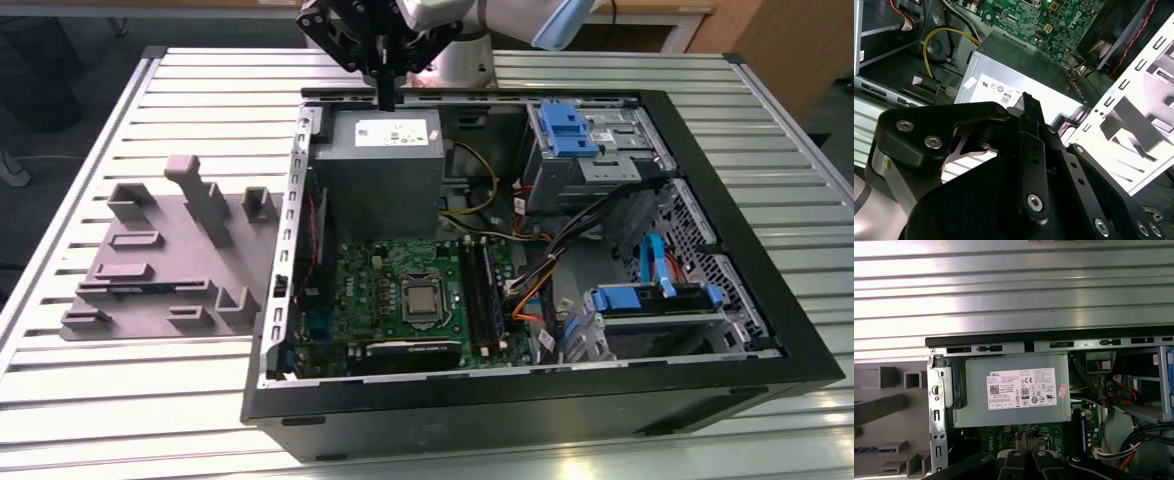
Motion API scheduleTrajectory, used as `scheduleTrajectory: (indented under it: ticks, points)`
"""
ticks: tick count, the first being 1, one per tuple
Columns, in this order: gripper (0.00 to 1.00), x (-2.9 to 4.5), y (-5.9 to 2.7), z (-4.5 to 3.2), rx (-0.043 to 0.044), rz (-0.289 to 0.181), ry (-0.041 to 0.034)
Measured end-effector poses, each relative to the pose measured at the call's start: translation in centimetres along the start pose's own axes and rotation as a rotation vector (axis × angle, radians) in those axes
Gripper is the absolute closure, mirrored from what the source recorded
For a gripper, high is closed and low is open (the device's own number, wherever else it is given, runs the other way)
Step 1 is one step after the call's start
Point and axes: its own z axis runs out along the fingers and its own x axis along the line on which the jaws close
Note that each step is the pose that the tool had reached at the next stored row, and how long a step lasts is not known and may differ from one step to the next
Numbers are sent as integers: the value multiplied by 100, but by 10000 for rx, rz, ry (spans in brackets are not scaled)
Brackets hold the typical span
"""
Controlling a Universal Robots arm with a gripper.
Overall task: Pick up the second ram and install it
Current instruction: 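Reach for the second ram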
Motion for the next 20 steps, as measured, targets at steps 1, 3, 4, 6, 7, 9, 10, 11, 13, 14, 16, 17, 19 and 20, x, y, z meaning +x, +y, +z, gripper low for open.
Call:
scheduleTrajectory:
  ticks: [1,3,4,6,7,9,10,11,13,14,16,17,19,20]
  points:
    - [89,4,0,0,0,0,0]
    - [89,10,-1,0,1,0,0]
    - [89,11,-1,0,0,-1,0]
    - [89,14,-1,0,0,0,0]
    - [89,17,-1,0,0,1,-1]
    - [89,29,-2,-1,1,0,0]
    - [89,35,-3,-1,1,0,0]
    - [89,42,-3,-1,0,0,0]
    - [89,62,-5,-2,1,0,0]
    - [89,71,-5,-1,0,0,0]
    - [89,89,-7,-2,0,1,0]
    - [89,96,-7,-2,0,1,0]
    - [89,109,-8,-2,0,0,0]
    - [89,117,-9,-2,0,1,0]
